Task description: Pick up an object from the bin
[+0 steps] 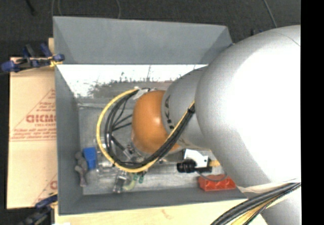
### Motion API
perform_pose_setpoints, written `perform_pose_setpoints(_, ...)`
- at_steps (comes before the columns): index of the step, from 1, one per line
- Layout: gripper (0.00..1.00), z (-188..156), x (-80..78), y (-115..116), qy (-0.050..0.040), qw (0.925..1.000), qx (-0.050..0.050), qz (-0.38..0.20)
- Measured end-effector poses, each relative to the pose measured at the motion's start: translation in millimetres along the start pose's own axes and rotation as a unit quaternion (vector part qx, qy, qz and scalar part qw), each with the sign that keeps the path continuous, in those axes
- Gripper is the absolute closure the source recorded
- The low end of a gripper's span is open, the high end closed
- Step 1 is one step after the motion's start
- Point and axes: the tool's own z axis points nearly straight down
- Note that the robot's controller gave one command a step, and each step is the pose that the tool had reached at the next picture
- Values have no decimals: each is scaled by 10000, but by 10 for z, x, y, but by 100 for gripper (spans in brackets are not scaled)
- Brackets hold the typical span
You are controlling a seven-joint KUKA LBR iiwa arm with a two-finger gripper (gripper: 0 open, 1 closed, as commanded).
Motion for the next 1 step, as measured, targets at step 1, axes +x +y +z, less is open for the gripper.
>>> perform_pose_setpoints(1,100,-17,-12,5,-16,10000,-8,-10)
